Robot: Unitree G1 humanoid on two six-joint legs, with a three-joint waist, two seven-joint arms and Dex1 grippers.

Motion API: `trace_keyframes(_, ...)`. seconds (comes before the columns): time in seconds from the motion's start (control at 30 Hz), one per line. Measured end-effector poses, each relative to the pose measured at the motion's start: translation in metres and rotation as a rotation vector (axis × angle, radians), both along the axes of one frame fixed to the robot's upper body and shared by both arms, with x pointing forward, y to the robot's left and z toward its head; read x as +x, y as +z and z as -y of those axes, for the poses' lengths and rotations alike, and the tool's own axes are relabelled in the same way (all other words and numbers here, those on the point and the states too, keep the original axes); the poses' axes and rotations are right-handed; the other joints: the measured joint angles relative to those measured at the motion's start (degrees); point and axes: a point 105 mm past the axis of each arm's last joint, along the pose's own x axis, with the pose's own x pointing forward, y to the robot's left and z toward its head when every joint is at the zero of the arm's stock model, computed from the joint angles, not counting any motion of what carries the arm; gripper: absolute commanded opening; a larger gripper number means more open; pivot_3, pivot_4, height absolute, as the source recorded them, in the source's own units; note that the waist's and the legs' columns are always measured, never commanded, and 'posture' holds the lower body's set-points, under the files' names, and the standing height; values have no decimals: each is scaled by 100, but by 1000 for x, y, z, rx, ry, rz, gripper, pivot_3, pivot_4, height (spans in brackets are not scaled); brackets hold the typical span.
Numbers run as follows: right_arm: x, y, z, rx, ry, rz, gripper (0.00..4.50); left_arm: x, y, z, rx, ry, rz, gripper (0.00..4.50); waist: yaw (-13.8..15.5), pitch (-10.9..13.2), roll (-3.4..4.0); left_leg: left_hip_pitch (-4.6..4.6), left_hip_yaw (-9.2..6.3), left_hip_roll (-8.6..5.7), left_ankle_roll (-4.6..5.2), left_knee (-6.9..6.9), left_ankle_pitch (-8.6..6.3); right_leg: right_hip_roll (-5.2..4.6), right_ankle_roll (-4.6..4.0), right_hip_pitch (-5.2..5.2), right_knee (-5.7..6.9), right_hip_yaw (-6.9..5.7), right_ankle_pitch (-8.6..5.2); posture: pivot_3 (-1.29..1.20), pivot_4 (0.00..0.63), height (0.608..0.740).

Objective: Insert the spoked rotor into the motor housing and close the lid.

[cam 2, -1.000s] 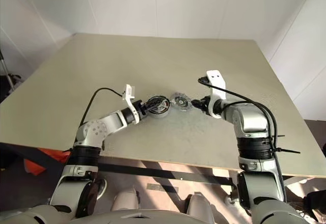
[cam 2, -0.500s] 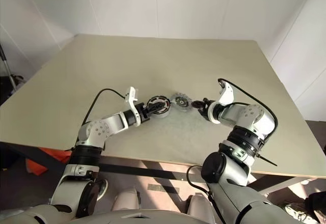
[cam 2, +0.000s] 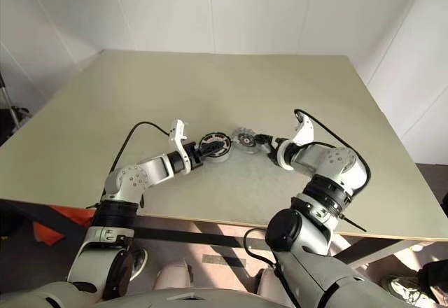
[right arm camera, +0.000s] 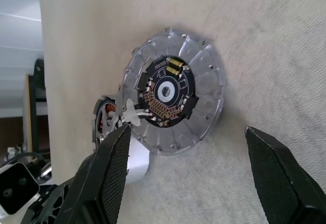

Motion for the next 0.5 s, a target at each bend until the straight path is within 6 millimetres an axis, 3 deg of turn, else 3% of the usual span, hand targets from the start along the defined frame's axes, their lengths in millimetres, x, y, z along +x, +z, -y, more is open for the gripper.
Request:
trace_keyframes(0.27,3,-1,-10,34,31,-4,4034,-1,0,-1,6,4,6,2424,-30,0,0,0,0,-3,-5,-9,3,-1,0,0,-8,0,0,0,0,740)
trace_keyframes(0.5,24,-3,-26,67,27,15,4034,-1,-1,-4,19,15,7,2424,-103,0,0,12,0,-3,-10,-10,6,0,2,0,-10,0,-1,0,0,740)
